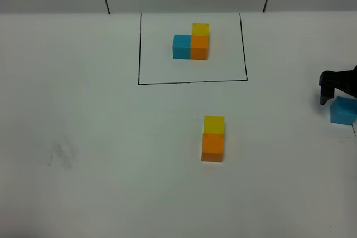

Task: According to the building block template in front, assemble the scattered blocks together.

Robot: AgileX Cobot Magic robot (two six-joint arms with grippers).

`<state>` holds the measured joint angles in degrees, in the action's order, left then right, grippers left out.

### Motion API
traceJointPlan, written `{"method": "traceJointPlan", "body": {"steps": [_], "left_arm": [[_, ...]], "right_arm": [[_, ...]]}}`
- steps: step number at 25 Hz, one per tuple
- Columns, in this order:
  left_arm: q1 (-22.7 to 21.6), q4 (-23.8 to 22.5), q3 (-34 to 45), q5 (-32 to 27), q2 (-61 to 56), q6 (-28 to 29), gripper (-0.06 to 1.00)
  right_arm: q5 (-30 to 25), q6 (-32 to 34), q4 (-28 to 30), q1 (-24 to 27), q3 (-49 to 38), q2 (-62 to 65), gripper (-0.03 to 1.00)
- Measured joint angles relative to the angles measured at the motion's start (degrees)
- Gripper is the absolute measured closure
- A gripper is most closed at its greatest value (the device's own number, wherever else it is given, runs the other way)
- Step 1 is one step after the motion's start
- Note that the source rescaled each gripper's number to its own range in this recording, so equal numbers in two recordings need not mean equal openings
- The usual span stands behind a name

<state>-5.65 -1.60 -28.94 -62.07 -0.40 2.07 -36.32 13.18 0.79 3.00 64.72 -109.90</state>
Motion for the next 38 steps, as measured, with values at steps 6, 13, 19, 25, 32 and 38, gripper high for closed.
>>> {"method": "traceJointPlan", "body": {"steps": [6,13,19,25,32,38], "left_arm": [[0.0,0.0,0.0,0.0,0.0,0.0,0.54],[0.0,0.0,0.0,0.0,0.0,0.1,0.54],[0.0,0.0,0.0,0.0,0.0,0.2,0.54],[0.0,0.0,0.0,0.0,0.0,0.2,0.54],[0.0,0.0,0.0,0.0,0.0,0.2,0.54],[0.0,0.0,0.0,0.0,0.0,0.2,0.54]], "right_arm": [[1.4,0.2,0.3,0.0,0.0,-2.6,-0.03],[3.2,0.2,0.5,0.0,0.0,-3.9,0.0],[3.3,1.1,0.8,0.0,0.0,-3.9,0.55],[1.4,1.1,0.9,0.0,0.0,-3.9,0.77],[-9.3,-12.2,1.0,-3.1,2.9,0.9,0.77],[-15.5,-30.8,1.1,-16.2,11.8,4.9,0.77]]}}
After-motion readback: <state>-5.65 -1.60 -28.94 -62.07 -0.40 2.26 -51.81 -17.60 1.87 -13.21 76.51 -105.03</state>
